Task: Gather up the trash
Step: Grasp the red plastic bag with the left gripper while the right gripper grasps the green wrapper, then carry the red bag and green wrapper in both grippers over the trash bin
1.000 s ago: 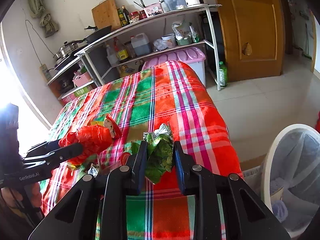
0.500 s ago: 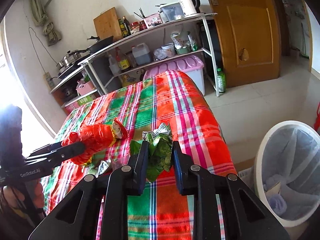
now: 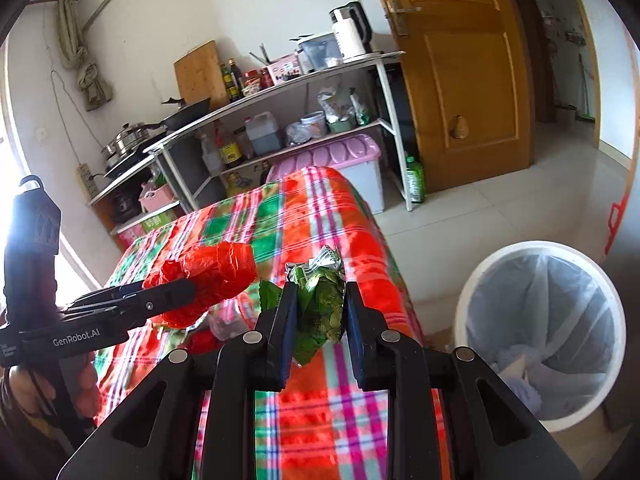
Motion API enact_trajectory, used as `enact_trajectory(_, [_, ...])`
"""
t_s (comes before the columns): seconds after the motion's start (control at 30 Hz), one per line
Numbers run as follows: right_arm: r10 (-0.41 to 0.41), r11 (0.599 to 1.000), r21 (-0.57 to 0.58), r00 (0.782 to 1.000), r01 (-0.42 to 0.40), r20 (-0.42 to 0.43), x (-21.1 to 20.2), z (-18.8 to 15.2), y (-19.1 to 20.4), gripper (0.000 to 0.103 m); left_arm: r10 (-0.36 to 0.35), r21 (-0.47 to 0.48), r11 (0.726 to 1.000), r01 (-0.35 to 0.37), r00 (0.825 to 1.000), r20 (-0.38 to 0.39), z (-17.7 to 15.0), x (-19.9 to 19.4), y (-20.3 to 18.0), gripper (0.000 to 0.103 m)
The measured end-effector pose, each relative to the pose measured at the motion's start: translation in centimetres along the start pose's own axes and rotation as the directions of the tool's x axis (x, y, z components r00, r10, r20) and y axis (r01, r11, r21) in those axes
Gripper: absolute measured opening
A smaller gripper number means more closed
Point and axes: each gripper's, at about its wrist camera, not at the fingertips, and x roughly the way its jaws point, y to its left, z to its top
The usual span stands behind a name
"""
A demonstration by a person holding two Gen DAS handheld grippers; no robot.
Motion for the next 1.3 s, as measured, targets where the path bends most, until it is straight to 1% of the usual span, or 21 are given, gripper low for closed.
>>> enact_trajectory(0.3, [-0.122, 0.991, 0.063, 0.992, 0.12, 0.032, -3.9, -0.6, -5.2, 0.024, -0.081, 0.054, 0.995, 0.083, 0.996, -0.035, 0.3, 2.9, -5.3, 0.065])
enact_trajectory(0.5, [-0.193, 0.976, 0.112, 0.98, 0.187, 0.039, -6.3, -1.3, -8.9, 0.024, -0.13, 0.094, 0.986, 0.135, 0.989, -0.064, 0.4, 5.0, -9.3, 0.065])
enact_trajectory(0.67, [-0.243, 0.962, 0.14, 0.969, 0.236, 0.036, -7.4, -1.6, -11.9, 0.024, -0.158, 0.119, 0.978, 0.169, 0.983, -0.098, 0.4, 6.9, -12.3, 0.065])
enact_trajectory(0.83, [-0.289, 0.946, 0.158, 0.957, 0.283, 0.015, -7.8, -2.2, -14.6, 0.024, -0.184, 0.157, 0.966, 0.203, 0.974, -0.129, 0.0, 8.9, -15.5, 0.065])
enact_trajectory(1.0, [-0.318, 0.932, 0.179, 0.948, 0.317, -0.023, -7.5, -2.9, -17.3, 0.024, -0.186, 0.183, 0.958, 0.219, 0.966, -0.179, -0.3, 11.5, -18.1, 0.066])
enact_trajectory(1.07, [-0.329, 0.925, 0.188, 0.944, 0.33, -0.04, -7.2, -3.1, -18.1, 0.025, -0.179, 0.191, 0.957, 0.217, 0.964, -0.196, -0.5, 12.6, -18.7, 0.066])
enact_trajectory(1.17, [-0.357, 0.917, 0.17, 0.932, 0.362, -0.06, -6.6, -3.3, -19.0, 0.025, -0.167, 0.197, 0.957, 0.213, 0.959, -0.227, -0.7, 14.0, -19.7, 0.066])
enact_trajectory(1.3, [-0.366, 0.91, 0.172, 0.926, 0.376, -0.086, -5.7, -3.4, -20.3, 0.027, -0.168, 0.179, 0.959, 0.22, 0.95, -0.263, -0.8, 15.9, -20.2, 0.066])
